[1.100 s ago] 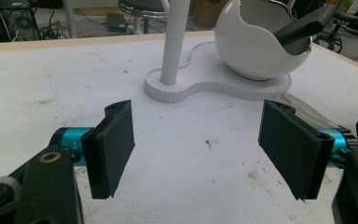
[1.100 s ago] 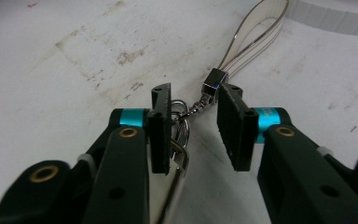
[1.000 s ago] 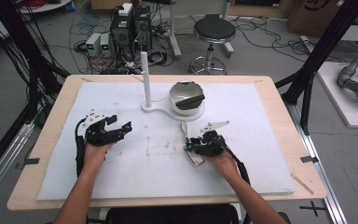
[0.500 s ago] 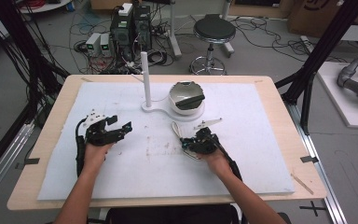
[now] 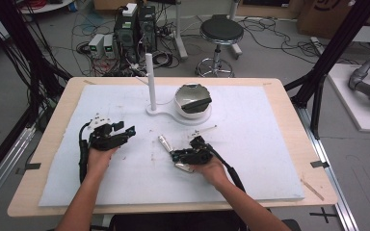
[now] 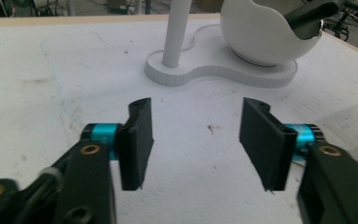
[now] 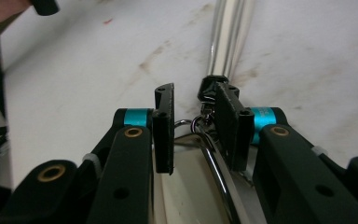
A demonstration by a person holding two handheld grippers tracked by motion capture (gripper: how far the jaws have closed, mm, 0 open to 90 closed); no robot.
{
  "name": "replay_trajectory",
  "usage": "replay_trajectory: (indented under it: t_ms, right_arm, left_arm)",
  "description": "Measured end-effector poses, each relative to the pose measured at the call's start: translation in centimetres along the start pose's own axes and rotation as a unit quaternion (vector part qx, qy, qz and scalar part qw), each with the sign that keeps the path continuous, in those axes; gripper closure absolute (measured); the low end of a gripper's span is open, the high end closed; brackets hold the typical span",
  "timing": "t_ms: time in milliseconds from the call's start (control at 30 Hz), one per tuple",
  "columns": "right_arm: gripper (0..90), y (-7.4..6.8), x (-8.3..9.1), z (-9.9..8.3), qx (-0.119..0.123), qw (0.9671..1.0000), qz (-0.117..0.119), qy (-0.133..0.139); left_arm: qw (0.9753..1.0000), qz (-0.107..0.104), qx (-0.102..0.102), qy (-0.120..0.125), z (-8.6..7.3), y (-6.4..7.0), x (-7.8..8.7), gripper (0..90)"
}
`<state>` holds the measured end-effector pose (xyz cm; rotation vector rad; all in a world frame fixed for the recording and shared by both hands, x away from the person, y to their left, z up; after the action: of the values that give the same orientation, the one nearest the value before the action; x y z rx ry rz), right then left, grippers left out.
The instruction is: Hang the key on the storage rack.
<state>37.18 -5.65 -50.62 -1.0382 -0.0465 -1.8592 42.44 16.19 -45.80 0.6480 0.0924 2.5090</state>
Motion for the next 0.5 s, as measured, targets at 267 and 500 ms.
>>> replay_trajectory:
  t_ms: [267, 500]
  right_arm:
    - [56.5, 0.7, 2.4, 0.5, 0.042, 0.9972, -0.054, 0.032]
    - [53.4, 4.7, 7.1, -0.9, 0.047, 0.9887, -0.134, 0.048]
  left_arm:
    - [0.9992, -0.009, 0.021, -0.033, -0.6, 1.0, -0.5, 56.0]
    - [0.9970, -0.040, -0.013, -0.065, -1.1, 4.3, -2.4, 56.3]
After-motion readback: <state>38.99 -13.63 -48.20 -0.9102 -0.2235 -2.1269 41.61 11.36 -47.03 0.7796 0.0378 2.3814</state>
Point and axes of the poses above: each handheld gripper's, and its own axes: x roughly backward along the jaws, z roughly out of its top, y roughly to its right, the point moved 9 cm from there along -x, roughly forward along the jaws, and after that the axes turned 3 degrees about -y, right-handed, at the moved point
